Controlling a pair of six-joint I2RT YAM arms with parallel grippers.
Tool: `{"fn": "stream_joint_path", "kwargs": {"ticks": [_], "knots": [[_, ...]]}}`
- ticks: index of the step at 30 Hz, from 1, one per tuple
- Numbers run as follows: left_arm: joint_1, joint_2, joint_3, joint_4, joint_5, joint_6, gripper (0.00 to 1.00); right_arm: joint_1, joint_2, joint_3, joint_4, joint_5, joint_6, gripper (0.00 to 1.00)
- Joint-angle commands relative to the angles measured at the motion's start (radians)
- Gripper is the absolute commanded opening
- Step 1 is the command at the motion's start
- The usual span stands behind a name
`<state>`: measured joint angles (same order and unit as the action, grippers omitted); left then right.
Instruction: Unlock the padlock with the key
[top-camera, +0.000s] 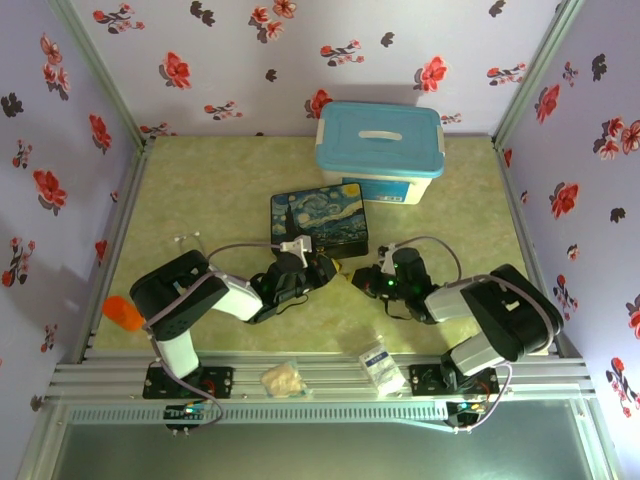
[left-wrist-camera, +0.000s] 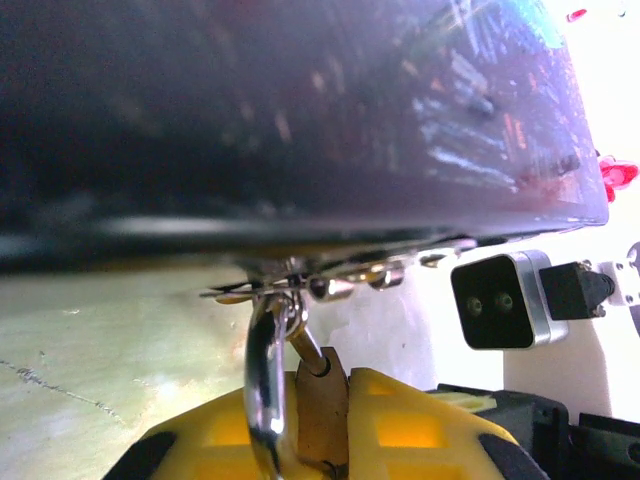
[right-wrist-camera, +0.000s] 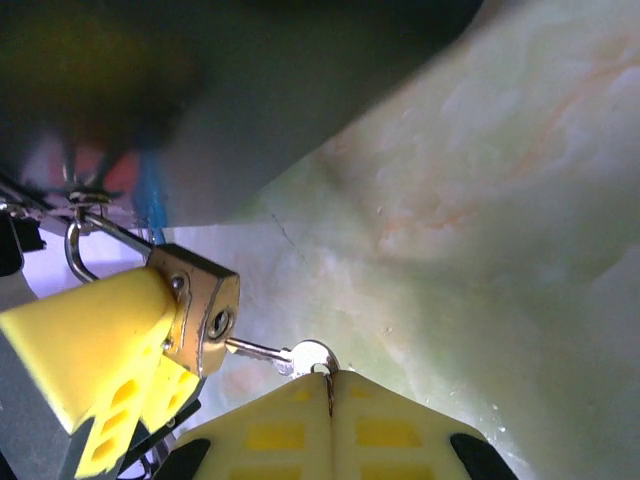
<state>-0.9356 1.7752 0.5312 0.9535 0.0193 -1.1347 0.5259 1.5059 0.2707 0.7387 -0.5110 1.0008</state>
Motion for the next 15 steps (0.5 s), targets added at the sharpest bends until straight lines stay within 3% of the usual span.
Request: {"fn": "stream_joint_path", "kwargs": {"ticks": [1,15], "knots": [[-0.004,0.007,-0.008,-0.046,0.079,-0.08,0.03,-0.013,0.014,-0.006,0.072,-0.04,0.027,0.0],[-0.014,0.015,0.013,-0.068,0.079,-0.066,0.04,-0.021,0.09,-0.005,0.237,-0.072,0.116,0.0]]}}
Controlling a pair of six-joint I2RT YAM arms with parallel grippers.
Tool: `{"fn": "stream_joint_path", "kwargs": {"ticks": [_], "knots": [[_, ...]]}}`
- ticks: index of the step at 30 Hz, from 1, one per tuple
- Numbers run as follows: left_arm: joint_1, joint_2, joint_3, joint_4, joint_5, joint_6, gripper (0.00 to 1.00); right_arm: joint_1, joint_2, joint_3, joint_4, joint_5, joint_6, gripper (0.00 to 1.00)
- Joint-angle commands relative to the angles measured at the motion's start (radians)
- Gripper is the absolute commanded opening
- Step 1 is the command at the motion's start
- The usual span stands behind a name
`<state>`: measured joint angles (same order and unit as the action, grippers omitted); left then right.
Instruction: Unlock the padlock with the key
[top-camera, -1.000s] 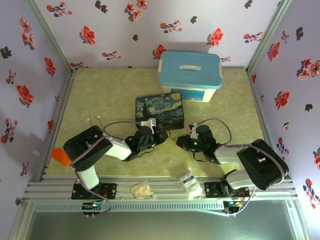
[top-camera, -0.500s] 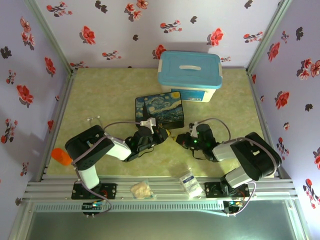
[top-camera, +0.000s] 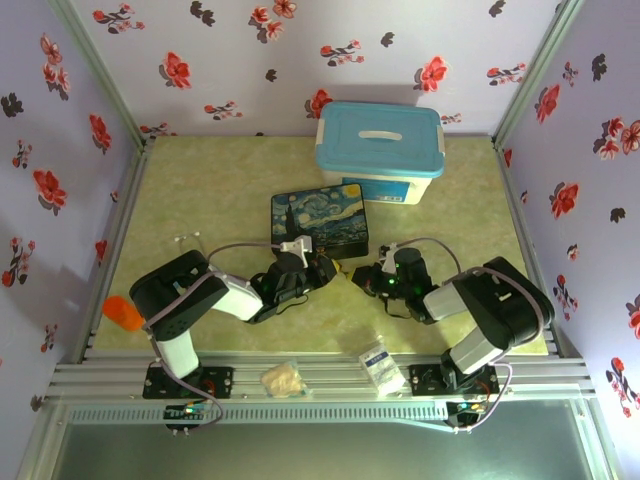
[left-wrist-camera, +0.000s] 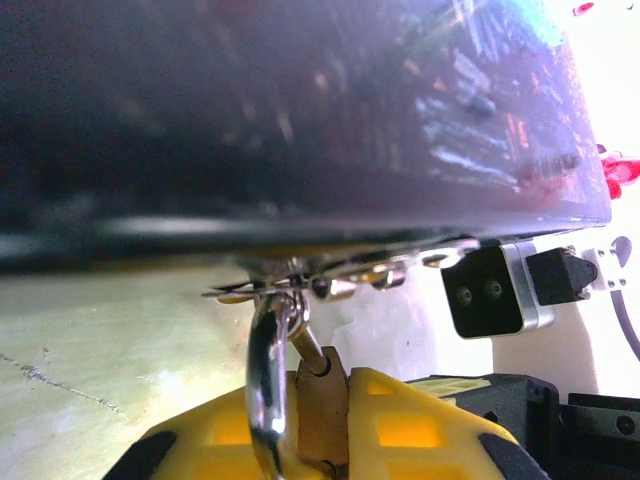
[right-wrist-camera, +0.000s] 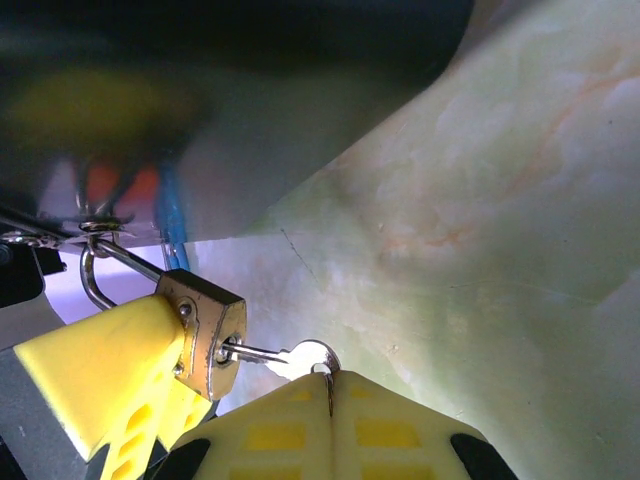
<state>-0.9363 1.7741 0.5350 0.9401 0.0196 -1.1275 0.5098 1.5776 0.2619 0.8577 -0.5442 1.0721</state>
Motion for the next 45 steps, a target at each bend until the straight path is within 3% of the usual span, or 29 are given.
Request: {"fn": "stream_joint_path", "kwargs": {"ticks": [1,16,23,33,45], "knots": [[-0.014,0.017,0.01,-0.054,0.079,-0.074,0.04,-0.005,0.025,0.002,0.135,-0.042,0.053,0.0],[-0.024,0.008,0.056,-0.194,0.064,-0.021,0.04,0.013,-0.038,0.004,0.143,-0.036,0.092,0.0],[-0.032,0.046,0.063,-0.1,0.075,-0.047,0.05,0.084,-0.042,0.021,0.124,0.017,0.099,0.0],[-0.032,0.032,0.031,-0.11,0.077,-0.065,0.06,0.021,-0.08,0.024,-0.006,0.035,0.011,0.0],[-0.033,0.059,0.036,-0.058,0.101,-0.084,0.1,0.029,-0.087,0.075,-0.118,0.032,-0.071,0.0]]}}
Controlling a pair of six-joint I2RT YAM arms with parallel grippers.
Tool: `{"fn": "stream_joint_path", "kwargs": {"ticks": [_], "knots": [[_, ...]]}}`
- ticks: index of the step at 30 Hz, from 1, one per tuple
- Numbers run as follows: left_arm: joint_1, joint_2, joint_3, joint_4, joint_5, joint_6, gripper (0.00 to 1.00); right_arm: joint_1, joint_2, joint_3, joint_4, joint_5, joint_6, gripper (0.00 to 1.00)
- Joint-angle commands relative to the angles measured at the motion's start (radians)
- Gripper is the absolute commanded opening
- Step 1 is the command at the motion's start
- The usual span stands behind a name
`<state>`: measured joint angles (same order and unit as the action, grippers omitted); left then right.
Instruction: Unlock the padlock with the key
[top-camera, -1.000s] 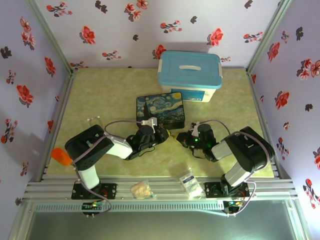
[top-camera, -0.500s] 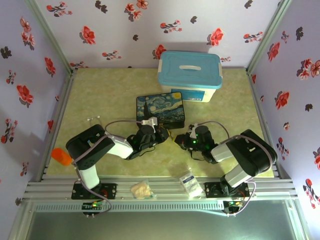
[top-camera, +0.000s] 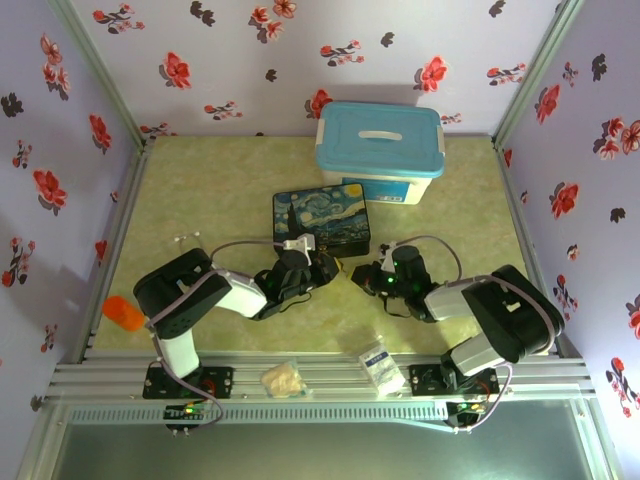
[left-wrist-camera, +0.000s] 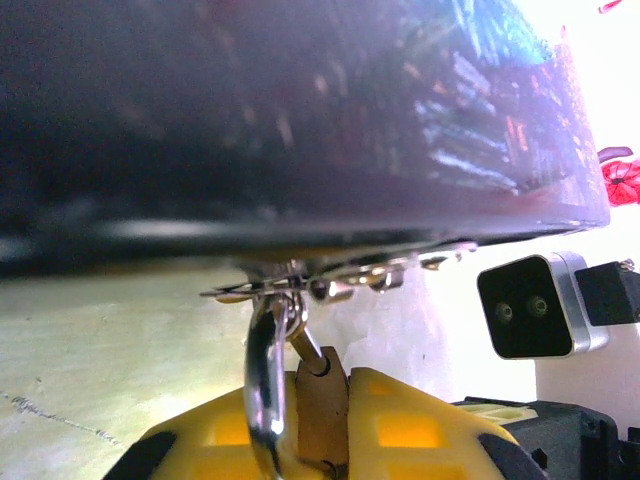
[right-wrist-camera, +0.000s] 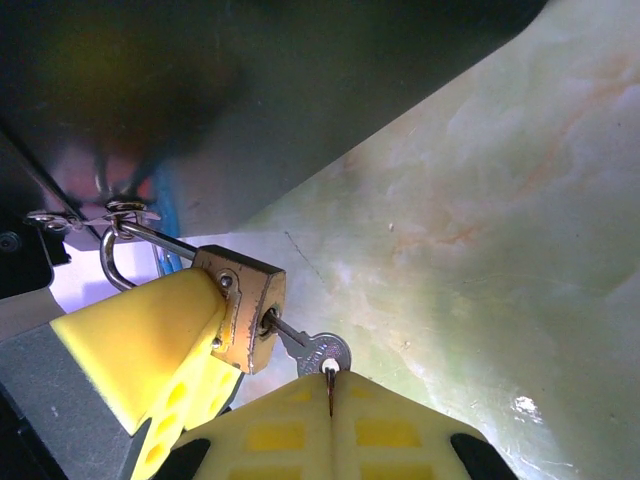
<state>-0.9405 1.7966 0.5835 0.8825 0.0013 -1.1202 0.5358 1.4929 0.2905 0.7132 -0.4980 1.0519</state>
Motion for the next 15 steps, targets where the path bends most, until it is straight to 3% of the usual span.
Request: {"fn": "stream_joint_path", "kwargs": {"ticks": [1,9,15], "knots": [[-0.029,0.035,-0.013,-0.001,0.122,-0.092,0.11,-0.001,0.004,0.048,0.025,-0.01,-0.059,0.0],[-0.028,0.048,-0.002,-0.023,0.114,-0.086,0.26,0.006,0.02,0.075,0.026,-0.041,-0.087,0.0],[-0.021,0.06,0.005,-0.028,0.108,-0.085,0.25,0.022,0.004,0.044,0.028,-0.025,-0.09,0.0]]}}
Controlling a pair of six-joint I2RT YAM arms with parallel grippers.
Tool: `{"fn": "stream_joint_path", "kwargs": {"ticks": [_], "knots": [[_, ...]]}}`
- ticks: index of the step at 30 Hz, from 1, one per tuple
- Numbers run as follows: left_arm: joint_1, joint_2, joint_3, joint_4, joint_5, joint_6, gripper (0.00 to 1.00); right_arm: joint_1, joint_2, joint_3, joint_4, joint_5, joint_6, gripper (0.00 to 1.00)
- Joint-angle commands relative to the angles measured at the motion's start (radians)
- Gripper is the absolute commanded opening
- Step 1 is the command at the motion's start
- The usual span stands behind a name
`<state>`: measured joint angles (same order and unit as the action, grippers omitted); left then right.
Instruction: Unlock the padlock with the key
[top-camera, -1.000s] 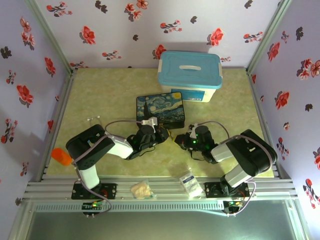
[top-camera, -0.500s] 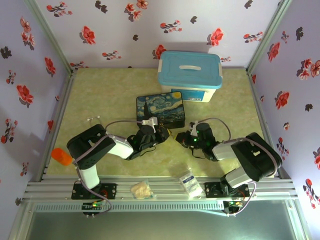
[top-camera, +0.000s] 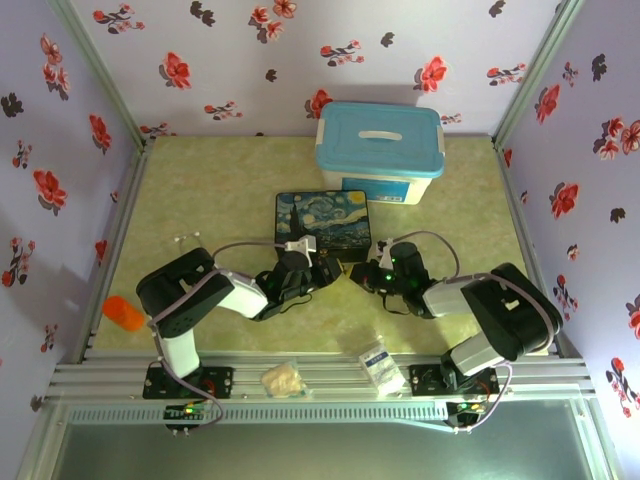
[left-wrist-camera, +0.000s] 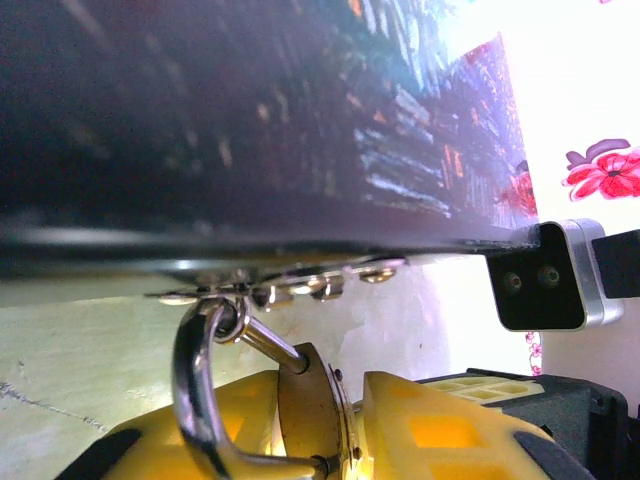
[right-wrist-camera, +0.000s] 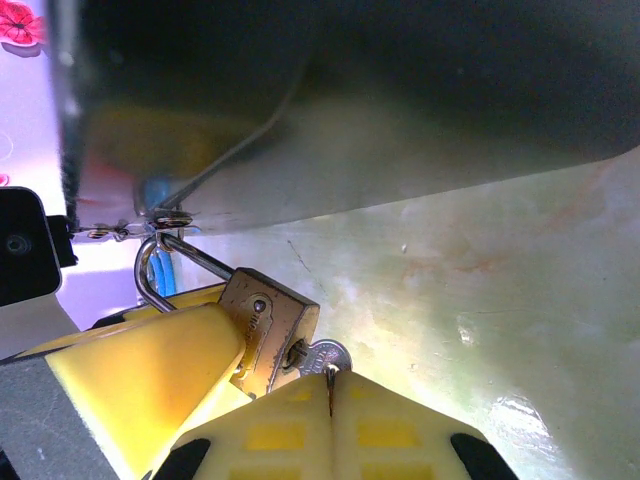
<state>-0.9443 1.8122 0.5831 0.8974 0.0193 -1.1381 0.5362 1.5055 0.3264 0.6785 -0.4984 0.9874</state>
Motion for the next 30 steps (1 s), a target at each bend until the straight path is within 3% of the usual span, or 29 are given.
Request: {"fn": "stream_joint_path", "kwargs": {"ticks": [1,6,11,19,27,30], "knots": [[-0.017,0.045,0.006,-0.043,0.09,-0.067,0.23,0.022,-0.005,0.007,0.066,-0.022,-0.024,0.0],[-0.021,0.039,0.004,-0.033,0.096,-0.077,0.1,0.047,0.004,0.031,0.111,0.006,0.018,0.0],[-0.022,0.033,0.008,-0.028,0.105,-0.082,0.09,0.074,-0.018,0.048,0.156,0.055,0.059,0.0],[-0.025,0.041,0.003,-0.017,0.102,-0.087,0.18,0.077,-0.075,0.043,0.178,0.053,0.103,0.0],[-0.016,0.035,-0.006,-0.023,0.097,-0.08,0.2,0.084,-0.074,0.007,0.119,0.065,0.109,0.0],[-0.013,0.032,-0.011,-0.023,0.093,-0.081,0.26,0.085,-0.075,-0.011,0.116,0.072,0.108,0.0]]}}
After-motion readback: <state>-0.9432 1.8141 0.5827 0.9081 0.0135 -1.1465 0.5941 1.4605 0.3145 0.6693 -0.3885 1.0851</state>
